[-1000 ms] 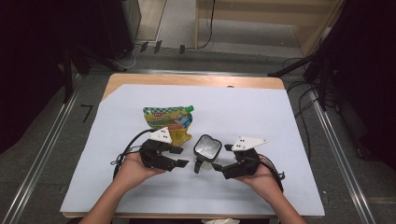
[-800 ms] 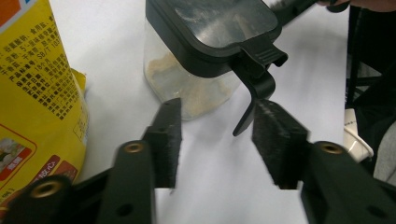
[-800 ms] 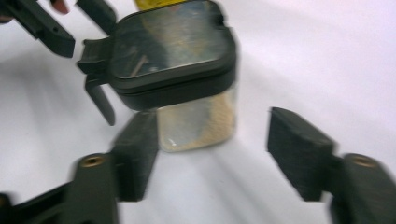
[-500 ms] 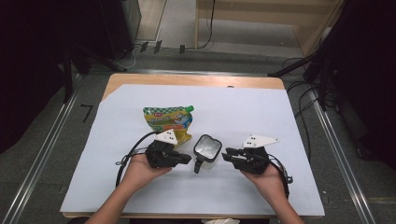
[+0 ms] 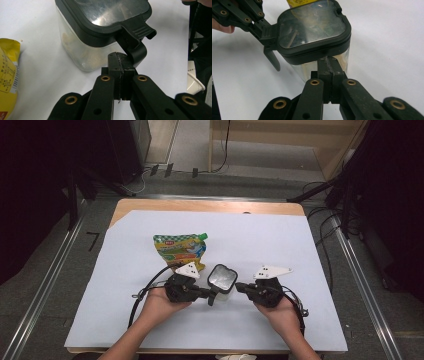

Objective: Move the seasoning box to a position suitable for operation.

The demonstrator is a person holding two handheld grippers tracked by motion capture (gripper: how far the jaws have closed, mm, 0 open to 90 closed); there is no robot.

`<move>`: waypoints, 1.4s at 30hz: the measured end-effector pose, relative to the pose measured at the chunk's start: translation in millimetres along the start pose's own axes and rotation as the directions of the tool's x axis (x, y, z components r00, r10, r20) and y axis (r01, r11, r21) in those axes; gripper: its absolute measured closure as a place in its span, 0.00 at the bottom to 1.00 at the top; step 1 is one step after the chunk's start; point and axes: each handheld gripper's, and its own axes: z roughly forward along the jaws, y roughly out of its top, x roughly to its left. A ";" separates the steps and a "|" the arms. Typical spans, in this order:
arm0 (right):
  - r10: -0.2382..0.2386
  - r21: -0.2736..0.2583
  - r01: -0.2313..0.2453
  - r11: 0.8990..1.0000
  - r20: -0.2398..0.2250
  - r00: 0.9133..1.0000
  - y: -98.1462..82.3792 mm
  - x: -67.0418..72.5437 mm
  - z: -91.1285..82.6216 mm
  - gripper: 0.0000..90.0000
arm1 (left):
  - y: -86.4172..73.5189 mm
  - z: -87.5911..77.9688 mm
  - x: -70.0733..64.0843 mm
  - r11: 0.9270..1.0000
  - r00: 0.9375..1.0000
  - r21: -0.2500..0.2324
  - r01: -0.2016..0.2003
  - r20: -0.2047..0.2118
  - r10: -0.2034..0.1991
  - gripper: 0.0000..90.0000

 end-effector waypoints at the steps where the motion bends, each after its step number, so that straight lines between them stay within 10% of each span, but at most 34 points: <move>1: 0.009 0.000 -0.009 1.000 -0.001 1.000 0.1 -0.5 0.3 1.00 | 0.0 0.6 -0.3 1.000 1.000 -0.001 0.001 0.004 -0.001 1.00; 32: 0.025 -0.004 -0.024 1.000 0.078 0.997 4.6 -17.3 12.0 1.00 | 15.3 31.8 -26.4 0.999 0.997 -0.034 -0.015 0.075 0.018 1.00; 42: 0.025 -0.024 -0.024 0.999 0.070 0.997 3.1 -7.3 -9.5 1.00 | 12.8 11.9 -26.3 0.999 0.995 -0.028 -0.020 0.100 0.023 0.99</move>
